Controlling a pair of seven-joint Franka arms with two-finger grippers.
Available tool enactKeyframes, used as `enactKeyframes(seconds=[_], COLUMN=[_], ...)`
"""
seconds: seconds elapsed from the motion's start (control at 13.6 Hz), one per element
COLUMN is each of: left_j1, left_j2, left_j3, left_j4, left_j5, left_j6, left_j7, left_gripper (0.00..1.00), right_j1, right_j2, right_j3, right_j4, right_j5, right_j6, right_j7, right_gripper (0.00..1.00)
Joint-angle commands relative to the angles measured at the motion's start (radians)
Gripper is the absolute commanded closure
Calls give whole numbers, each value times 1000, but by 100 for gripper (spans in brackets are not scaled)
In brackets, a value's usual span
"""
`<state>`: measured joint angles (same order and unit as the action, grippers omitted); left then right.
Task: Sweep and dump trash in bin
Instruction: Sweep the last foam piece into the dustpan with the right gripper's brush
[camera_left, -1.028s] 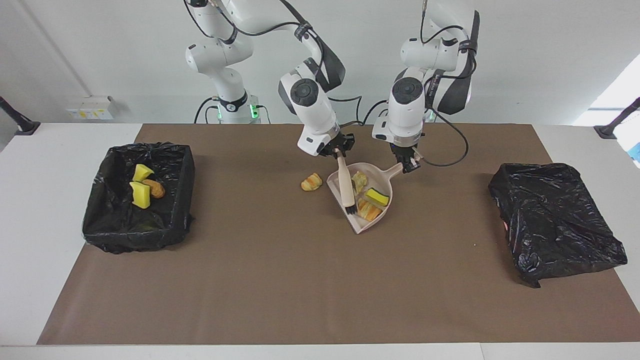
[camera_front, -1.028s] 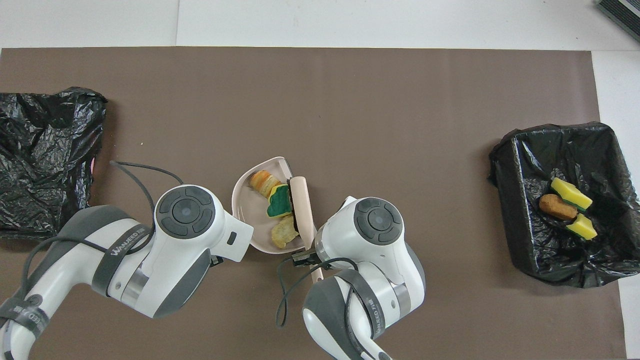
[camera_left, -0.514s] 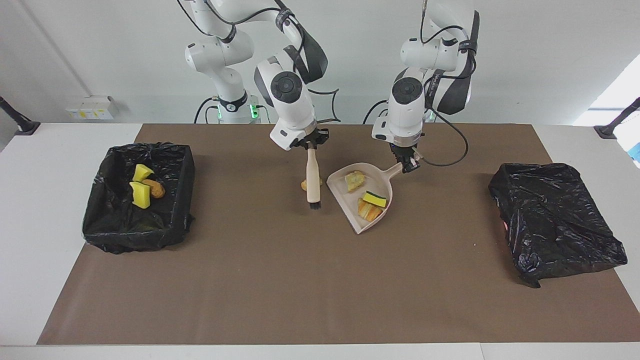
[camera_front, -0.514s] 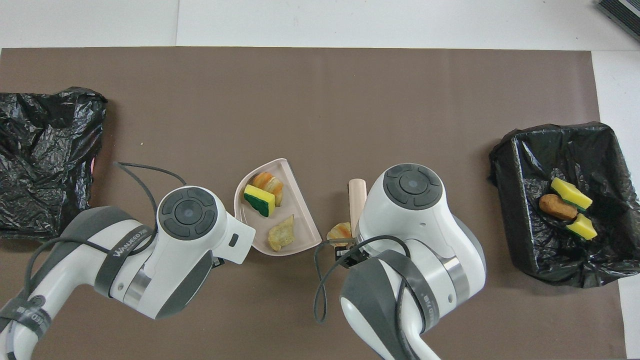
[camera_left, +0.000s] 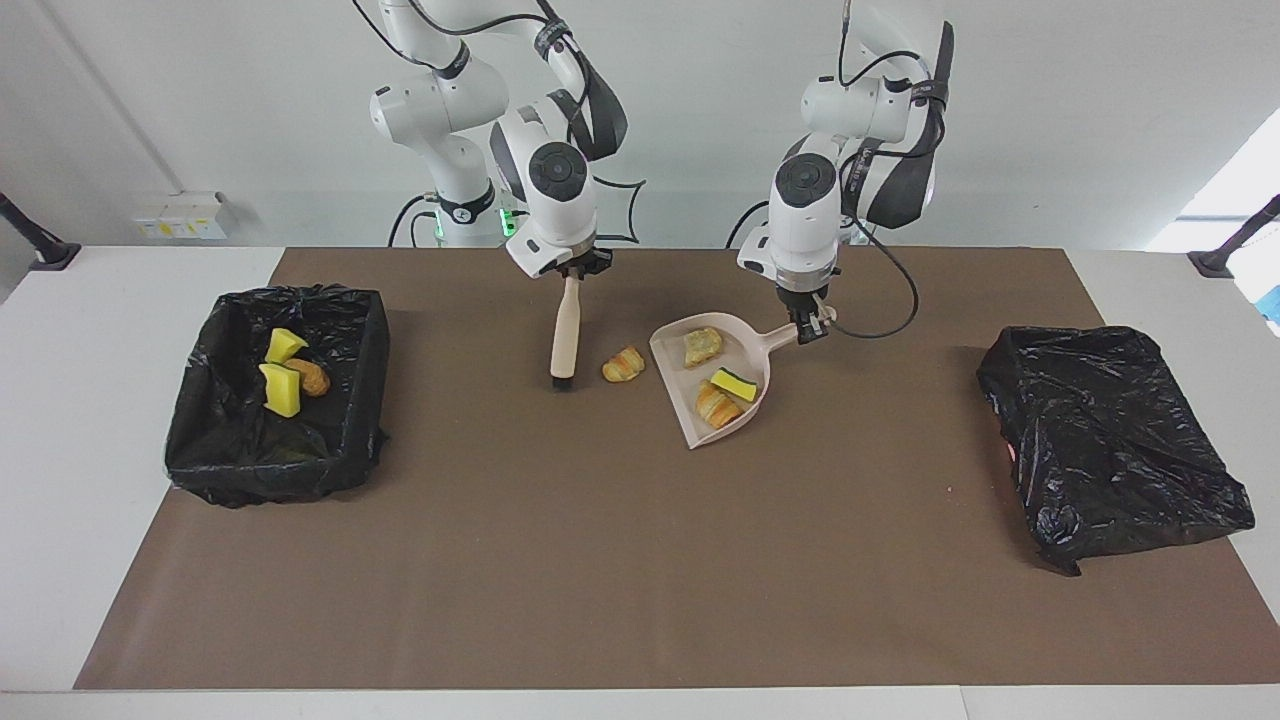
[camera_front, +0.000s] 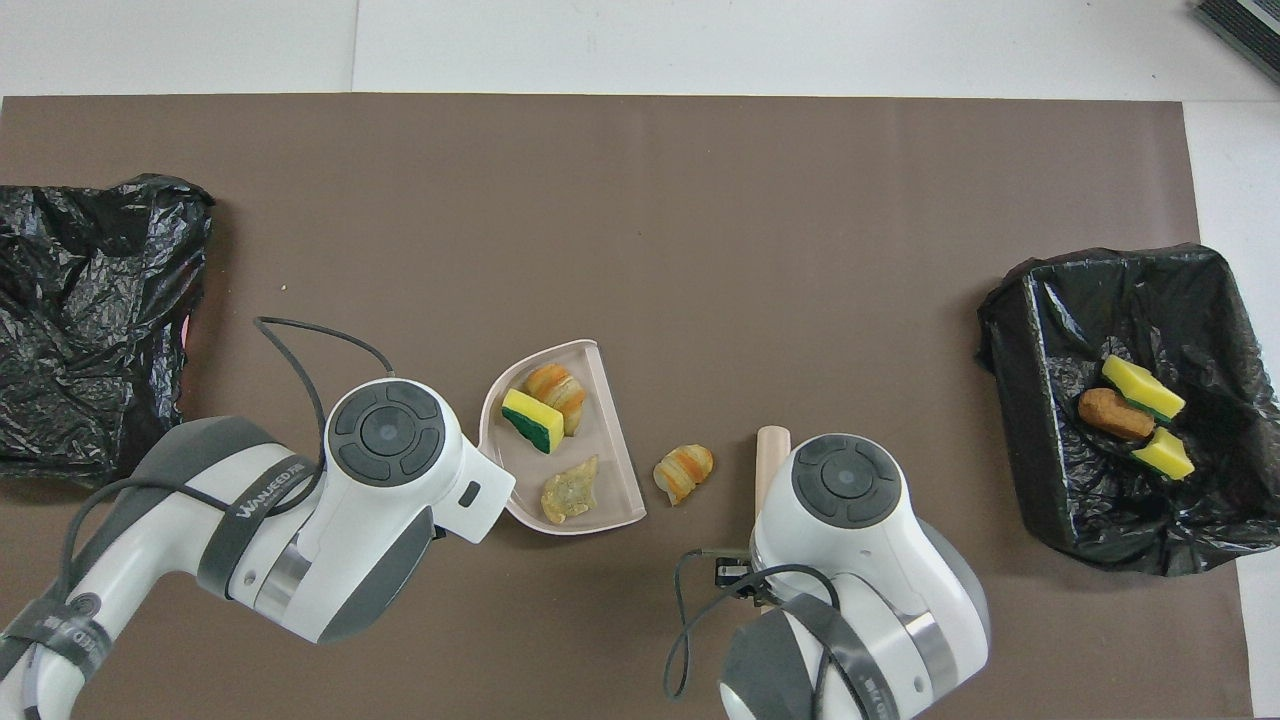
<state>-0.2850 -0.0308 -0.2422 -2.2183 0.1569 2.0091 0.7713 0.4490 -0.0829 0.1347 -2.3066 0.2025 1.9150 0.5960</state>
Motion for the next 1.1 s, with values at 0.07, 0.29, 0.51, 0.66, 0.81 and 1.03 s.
enactKeyframes(seconds=[0.07, 0.29, 0.51, 0.66, 0.81, 1.03], left_j1=[-13, -13, -13, -13, -13, -10], left_j2=[-37, -37, -37, -37, -34, -28], left_j3=[9, 9, 9, 9, 9, 9], left_j4=[-35, -35, -34, -34, -28, -23], left_j5=[-13, -13, -13, -13, -13, -14], left_j6=[2, 5, 8, 7, 5, 23], left_j7=[7, -7, -18, -23, -70, -124], left_gripper=[100, 100, 100, 100, 100, 100], right_j1=[75, 135, 148, 134, 102, 25], right_j2=[82, 173, 222, 210, 169, 106], right_j3=[14, 17, 17, 16, 5, 6], right_j4=[54, 165, 283, 292, 291, 277], right_j5=[86, 159, 198, 196, 181, 60], right_j6=[79, 122, 95, 55, -45, -200], right_j7=[-59, -58, -58, -64, -70, -90], right_gripper=[100, 100, 100, 100, 100, 100])
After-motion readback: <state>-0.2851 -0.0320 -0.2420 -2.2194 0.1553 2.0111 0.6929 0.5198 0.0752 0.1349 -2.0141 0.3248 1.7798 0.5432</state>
